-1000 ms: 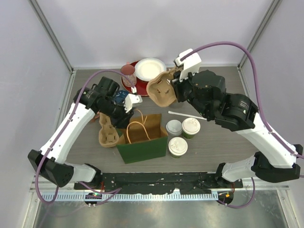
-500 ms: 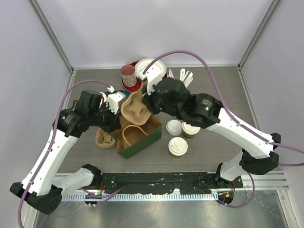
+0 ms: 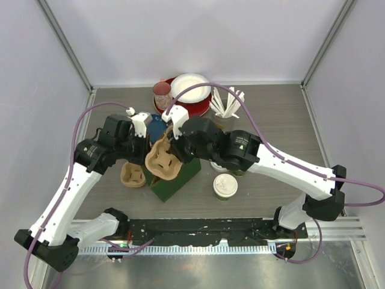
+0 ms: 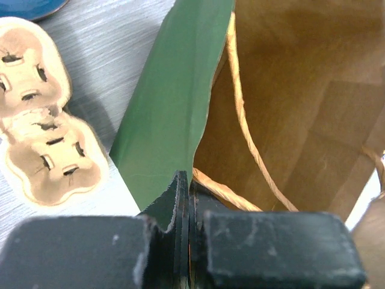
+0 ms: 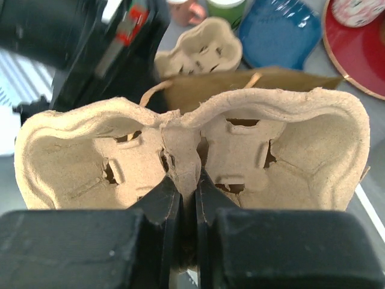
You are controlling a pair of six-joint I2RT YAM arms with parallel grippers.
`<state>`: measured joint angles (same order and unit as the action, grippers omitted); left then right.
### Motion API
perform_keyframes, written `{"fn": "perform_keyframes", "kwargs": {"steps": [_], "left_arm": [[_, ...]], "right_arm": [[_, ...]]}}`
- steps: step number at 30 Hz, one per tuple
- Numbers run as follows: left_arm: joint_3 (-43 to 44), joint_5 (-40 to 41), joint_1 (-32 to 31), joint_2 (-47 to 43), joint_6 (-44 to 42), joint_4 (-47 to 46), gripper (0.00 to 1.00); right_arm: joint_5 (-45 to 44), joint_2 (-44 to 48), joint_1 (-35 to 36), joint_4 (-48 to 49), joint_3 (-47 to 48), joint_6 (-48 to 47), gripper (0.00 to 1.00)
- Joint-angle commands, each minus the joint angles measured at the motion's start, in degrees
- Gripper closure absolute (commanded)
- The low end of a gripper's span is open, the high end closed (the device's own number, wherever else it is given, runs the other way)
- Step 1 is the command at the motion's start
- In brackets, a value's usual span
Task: Pack the takeout coffee
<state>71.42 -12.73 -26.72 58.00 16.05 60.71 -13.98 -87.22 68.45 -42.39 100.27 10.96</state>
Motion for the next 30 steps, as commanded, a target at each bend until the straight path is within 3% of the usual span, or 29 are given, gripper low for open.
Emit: {"fn": "perform_keyframes", "kwargs": {"steps": [1, 4, 7, 11, 17, 22, 26, 30], "left_arm": [[1.0, 0.5, -0.2, 0.4, 2.1, -5.0, 1.0], [0.2, 1.9, -0.3, -0.2, -1.9, -5.8, 1.0], [-0.9, 3.7, -0.2, -1.5, -7.3, -8.3, 1.0], [-1.4, 2.6, -1.8, -2.6, -11.1, -9.1, 1.0], [-3.0, 7.1, -10.0, -5.1, -10.7, -9.6, 1.0], [-3.7, 9.6, -10.0, -5.0, -8.7, -9.4, 1.0], [-3.4, 8.6, -10.0, -4.5, -5.4, -9.9, 1.0], [-2.3, 8.5, -9.9, -3.9, -1.0, -9.6, 1.0]], "right_arm": [[12.7, 6.3, 0.5, 0.5, -6.2, -0.4, 0.99], [17.3, 15.6, 0.2, 0.4, -13.3, -1.5, 0.99], [14.3, 23.6, -0.4, -2.0, -17.8, -1.1, 0.99], [6.4, 26.6, -0.3, -5.0, -16.6, -0.6, 0.99], [4.3, 21.8, -0.4, -2.6, -9.0, -1.2, 0.99], [-7.8, 13.6, -0.3, 4.2, 1.4, 1.5, 0.99], [-14.5, 8.6, 0.3, 14.7, -0.2, 5.7, 0.99], [-21.4, 4.5, 4.4, 15.1, -0.3, 9.0, 0.99]]}}
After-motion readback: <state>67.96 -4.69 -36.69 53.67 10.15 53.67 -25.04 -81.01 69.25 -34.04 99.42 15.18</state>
